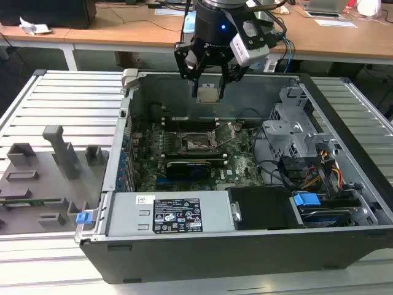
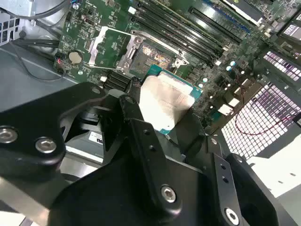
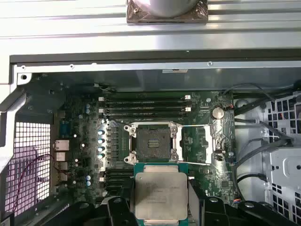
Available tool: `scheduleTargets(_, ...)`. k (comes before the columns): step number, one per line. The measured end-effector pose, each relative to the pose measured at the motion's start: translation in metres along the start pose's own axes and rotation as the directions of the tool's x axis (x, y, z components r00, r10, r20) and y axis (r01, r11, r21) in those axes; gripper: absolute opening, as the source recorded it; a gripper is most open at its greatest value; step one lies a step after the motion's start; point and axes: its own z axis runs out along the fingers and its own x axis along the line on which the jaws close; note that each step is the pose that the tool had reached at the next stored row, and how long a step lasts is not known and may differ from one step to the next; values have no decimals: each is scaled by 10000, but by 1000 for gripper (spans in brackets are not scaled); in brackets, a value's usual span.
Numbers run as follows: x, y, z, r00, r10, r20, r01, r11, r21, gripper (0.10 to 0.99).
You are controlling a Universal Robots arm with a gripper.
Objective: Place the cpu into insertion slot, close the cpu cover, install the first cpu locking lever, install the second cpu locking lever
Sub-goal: 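Place the cpu into insertion slot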
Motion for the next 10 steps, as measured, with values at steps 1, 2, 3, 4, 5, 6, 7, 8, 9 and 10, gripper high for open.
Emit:
scheduleTargets(1, 0, 0, 0, 10000, 0, 0, 0, 10000, -1, 541)
scheduleTargets(2, 0, 0, 0, 10000, 1, 0, -1, 10000, 0, 541)
scheduleTargets(3, 0, 0, 0, 10000, 0, 0, 0, 10000, 0, 541)
scheduleTargets(4, 0, 0, 0, 10000, 1, 0, -1, 10000, 0, 541)
scheduleTargets(5, 0, 0, 0, 10000, 9, 0, -9, 10000, 0, 541)
scheduleTargets(6, 0, 0, 0, 10000, 28, 2, -28, 10000, -1, 541)
scheduleTargets(7, 0, 0, 0, 10000, 71, 6, -71, 10000, -2, 541)
scheduleTargets(8, -1, 0, 0, 9999, 104, 9, -104, 9999, -2, 541)
scheduleTargets(9, 0, 0, 0, 9999, 133, 12, -133, 9999, -3, 541)
scheduleTargets(10, 0, 0, 0, 9998, 183, 17, -183, 9998, -4, 541)
